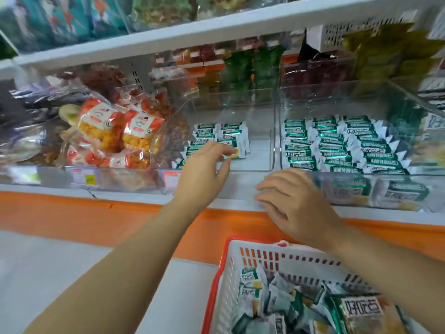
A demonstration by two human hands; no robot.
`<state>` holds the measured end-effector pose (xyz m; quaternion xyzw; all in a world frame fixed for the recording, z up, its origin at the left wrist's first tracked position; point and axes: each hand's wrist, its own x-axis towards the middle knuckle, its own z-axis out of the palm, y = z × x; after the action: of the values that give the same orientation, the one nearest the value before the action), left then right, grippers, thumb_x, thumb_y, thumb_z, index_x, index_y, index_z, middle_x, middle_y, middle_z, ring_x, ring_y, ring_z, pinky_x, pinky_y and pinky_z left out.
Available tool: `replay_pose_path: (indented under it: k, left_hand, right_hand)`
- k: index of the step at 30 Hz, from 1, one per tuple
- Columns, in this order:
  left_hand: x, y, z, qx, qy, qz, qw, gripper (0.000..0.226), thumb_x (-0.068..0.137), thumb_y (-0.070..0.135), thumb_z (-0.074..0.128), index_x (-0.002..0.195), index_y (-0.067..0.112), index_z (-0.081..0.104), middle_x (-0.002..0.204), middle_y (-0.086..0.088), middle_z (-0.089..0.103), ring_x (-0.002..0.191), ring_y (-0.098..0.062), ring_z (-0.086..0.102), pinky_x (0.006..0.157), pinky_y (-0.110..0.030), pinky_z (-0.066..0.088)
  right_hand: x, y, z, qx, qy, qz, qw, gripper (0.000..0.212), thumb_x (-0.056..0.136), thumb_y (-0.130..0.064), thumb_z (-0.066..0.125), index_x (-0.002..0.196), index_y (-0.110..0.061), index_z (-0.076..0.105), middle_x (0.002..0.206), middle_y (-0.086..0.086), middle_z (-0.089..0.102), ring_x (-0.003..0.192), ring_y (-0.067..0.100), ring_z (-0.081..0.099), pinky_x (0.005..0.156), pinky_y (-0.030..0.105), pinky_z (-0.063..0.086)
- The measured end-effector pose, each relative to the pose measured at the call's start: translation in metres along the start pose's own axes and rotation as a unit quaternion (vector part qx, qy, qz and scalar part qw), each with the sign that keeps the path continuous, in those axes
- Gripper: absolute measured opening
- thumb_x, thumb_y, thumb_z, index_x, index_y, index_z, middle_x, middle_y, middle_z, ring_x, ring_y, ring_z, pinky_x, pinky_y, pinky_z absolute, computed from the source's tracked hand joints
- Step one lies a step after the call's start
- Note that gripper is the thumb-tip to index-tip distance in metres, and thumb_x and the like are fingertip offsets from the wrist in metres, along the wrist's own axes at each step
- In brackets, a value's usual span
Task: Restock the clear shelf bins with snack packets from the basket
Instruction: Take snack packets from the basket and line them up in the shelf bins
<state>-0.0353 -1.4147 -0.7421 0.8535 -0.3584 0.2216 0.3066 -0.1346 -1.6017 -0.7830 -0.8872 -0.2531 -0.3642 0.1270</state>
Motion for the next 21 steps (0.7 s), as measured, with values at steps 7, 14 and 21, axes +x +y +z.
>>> replay_pose_path:
  k: [7, 14, 21]
  left_hand:
    - [-0.108, -0.015, 0.022, -0.033, 0.034, -0.047, 0.998, 0.023, 0.084, 0.007, 0.051, 0.1, 0.012, 0.067, 0.111, -0.003, 0.059, 0.108, -0.016, 0.051, 0.092, -0.019, 0.037]
    - [-0.193, -0.047, 0.072, -0.049, -0.266, -0.195, 0.943, 0.033, 0.095, 0.024, 0.052, 0.128, 0.024, 0.056, 0.144, 0.002, 0.041, 0.128, -0.023, 0.045, 0.105, -0.032, 0.037]
    - [-0.209, -0.049, 0.082, -0.078, -0.277, -0.214, 0.933, 0.047, 0.097, 0.028, 0.049, 0.142, 0.034, 0.038, 0.155, 0.011, 0.023, 0.139, -0.011, 0.029, 0.109, -0.024, 0.029]
  right_hand:
    - [-0.084, -0.033, 0.036, -0.006, -0.258, -0.031, 0.966, 0.017, 0.075, -0.017, 0.072, 0.091, -0.02, 0.072, 0.093, -0.005, 0.069, 0.093, 0.018, 0.063, 0.099, 0.034, 0.032]
    - [-0.13, -0.058, 0.085, 0.083, -0.643, 0.152, 0.746, 0.06, 0.092, -0.04, 0.055, 0.144, -0.021, 0.03, 0.138, 0.006, 0.042, 0.123, 0.025, 0.044, 0.098, 0.041, 0.043]
    - [-0.142, -0.08, 0.109, 0.063, -0.655, 0.15, 0.738, 0.077, 0.082, -0.048, 0.065, 0.143, -0.017, 0.03, 0.138, 0.007, 0.042, 0.124, 0.027, 0.042, 0.101, 0.041, 0.04]
